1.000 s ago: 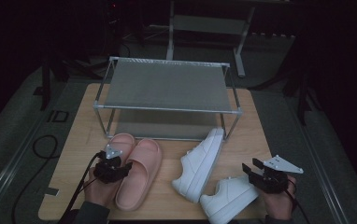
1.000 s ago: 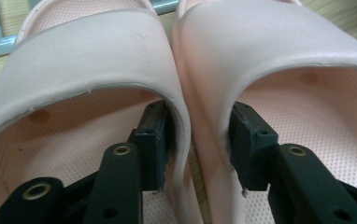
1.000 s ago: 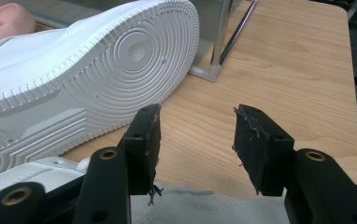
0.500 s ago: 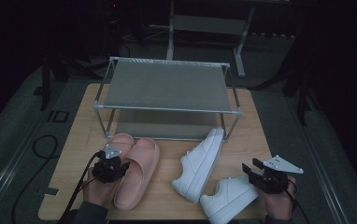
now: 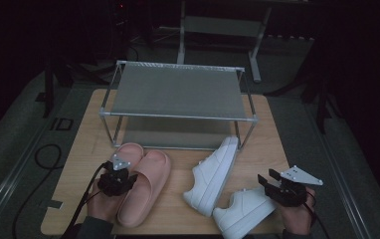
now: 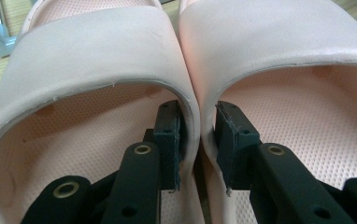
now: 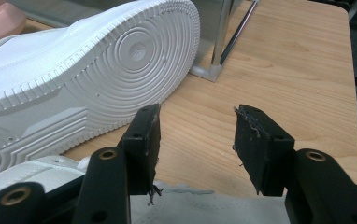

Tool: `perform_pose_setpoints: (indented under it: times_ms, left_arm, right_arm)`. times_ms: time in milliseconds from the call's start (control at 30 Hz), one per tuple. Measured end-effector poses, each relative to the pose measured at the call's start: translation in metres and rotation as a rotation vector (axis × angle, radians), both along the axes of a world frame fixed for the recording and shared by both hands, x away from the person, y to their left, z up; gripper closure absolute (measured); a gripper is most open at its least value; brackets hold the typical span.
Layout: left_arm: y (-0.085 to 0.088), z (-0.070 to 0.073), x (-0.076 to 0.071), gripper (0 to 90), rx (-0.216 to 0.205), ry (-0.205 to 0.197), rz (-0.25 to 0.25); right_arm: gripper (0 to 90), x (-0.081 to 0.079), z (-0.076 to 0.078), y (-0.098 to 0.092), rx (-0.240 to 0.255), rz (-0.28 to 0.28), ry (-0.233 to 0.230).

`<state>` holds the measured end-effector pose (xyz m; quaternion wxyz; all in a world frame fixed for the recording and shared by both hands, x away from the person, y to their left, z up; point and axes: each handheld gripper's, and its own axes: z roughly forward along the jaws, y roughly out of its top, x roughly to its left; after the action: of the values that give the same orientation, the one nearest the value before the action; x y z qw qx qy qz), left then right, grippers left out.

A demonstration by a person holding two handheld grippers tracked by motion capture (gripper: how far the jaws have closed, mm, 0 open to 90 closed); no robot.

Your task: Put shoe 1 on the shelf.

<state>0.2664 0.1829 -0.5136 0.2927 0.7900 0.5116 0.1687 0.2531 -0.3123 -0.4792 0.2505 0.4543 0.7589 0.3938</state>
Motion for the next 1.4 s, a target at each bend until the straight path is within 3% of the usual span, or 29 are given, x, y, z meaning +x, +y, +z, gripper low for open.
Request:
perform_pose_setpoints:
  times_ms: [567,1400]
  left_arm:
    - [-0.003,0.01,0.002,71.2,-0.007,-0.017,-0.038]
    - [-0.012,0.018,0.025,70.2,-0.041,-0.048,-0.045]
  right_arm:
    - [49.9,0.0,0.0,0.0,0.0,-0.001,0.0]
    - [50.0,0.0,0.0,0.0,0.001,0.002,-0.001]
